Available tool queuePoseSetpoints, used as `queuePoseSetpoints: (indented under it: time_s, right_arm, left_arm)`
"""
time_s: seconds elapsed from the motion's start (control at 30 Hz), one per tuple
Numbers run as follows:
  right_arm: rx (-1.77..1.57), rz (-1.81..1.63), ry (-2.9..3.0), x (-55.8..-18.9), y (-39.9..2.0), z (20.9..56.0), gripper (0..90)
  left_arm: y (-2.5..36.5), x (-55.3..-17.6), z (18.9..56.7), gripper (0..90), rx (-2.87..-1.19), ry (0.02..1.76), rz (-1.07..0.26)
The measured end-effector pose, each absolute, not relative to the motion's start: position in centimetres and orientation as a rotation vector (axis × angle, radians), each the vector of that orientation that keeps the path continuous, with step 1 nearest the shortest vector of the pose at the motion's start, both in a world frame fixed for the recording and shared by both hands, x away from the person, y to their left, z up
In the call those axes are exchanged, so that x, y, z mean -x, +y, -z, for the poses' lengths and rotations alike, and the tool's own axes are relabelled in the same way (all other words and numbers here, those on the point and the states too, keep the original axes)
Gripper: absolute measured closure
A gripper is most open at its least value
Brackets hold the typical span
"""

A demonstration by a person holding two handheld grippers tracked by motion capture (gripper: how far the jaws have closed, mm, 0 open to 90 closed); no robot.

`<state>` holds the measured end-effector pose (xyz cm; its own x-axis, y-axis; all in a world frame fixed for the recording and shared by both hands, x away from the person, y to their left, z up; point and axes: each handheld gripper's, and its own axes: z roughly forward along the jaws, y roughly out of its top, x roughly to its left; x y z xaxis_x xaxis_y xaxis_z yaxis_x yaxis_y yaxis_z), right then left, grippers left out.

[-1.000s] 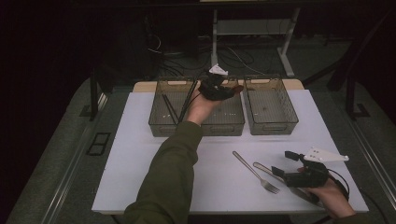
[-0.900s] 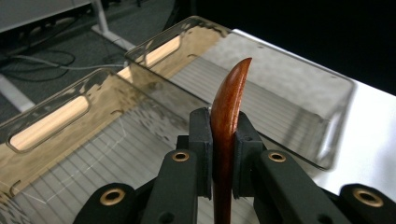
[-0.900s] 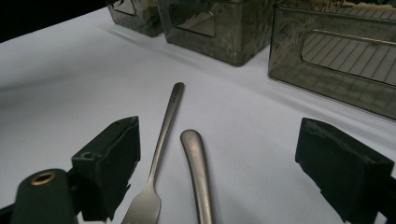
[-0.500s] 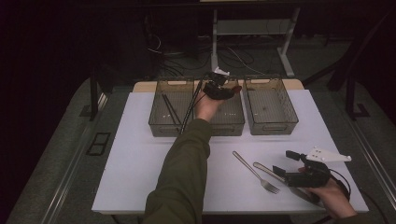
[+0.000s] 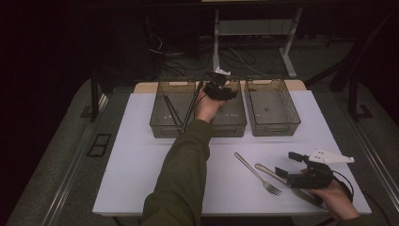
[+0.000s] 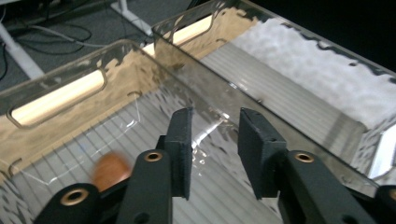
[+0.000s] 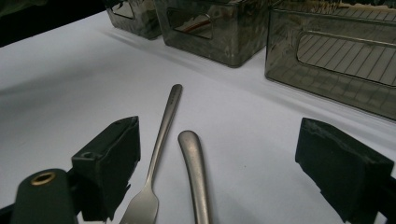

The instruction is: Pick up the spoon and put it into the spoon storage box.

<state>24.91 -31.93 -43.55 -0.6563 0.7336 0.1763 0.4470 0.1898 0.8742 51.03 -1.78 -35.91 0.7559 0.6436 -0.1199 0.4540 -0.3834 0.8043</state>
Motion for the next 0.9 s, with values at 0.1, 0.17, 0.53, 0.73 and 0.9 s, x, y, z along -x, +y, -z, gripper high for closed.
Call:
queuePoseSetpoints:
  time_s: [0.1,0.17,0.53,0.73,0.9]
  right_arm:
    - [-1.126,-1.447,2.187,-24.9,-32.0,43.6,13.3]
    - [-1.114,-1.437,2.184,-24.9,-32.0,43.6,13.3]
    - [-1.149,-1.449,2.17,-25.2,-32.4,43.4,13.6]
    - [-1.194,-1.462,2.18,-25.5,-32.7,43.3,13.6]
    - [-1.194,-1.461,2.175,-25.3,-32.7,43.1,13.4]
  left_arm:
    - [-1.7,-50.5,35.2,58.6,-2.023,0.785,-0.255]
    - [-1.5,-50.1,34.8,56.8,-2.029,0.752,-0.247]
    - [-0.4,-46.3,32.6,43.3,-2.007,0.643,-0.184]
    - [0.7,-43.8,32.7,37.8,-2.029,0.593,-0.166]
    - [1.8,-41.6,33.1,31.6,-2.037,0.549,-0.175]
